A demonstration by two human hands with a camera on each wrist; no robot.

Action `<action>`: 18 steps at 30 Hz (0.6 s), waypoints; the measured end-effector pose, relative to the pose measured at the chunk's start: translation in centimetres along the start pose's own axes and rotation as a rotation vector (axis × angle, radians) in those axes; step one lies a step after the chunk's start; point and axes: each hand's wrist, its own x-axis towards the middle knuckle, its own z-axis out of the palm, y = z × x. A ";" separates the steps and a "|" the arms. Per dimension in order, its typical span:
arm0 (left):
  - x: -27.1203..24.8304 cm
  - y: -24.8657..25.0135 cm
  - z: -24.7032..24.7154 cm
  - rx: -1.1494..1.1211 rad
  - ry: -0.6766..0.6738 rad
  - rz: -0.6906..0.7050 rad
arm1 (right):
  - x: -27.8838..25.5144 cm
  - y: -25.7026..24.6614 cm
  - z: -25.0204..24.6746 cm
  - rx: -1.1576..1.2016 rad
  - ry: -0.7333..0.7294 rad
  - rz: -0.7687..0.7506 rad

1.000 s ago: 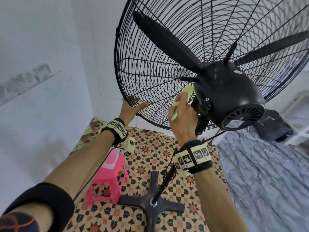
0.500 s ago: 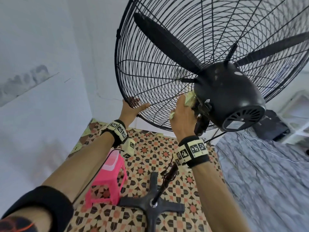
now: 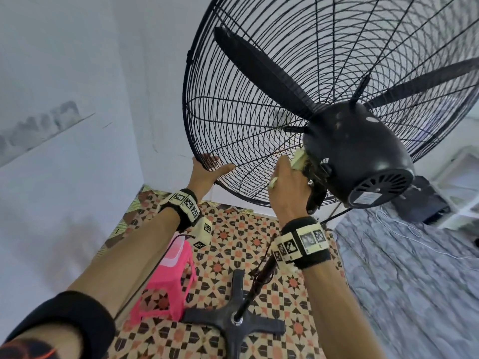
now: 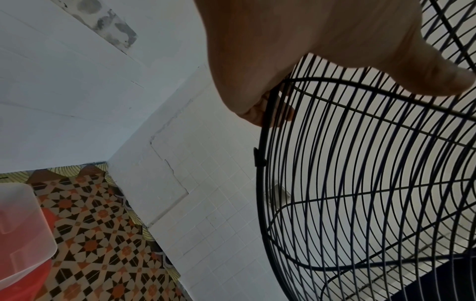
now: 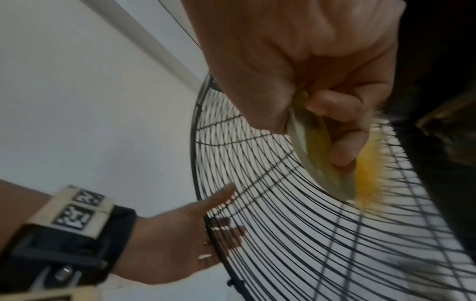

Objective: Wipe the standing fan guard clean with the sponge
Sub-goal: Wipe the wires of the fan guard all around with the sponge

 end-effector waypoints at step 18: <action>0.2 -1.4 0.5 -0.083 -0.002 0.024 | -0.4 0.6 1.1 0.019 0.009 -0.004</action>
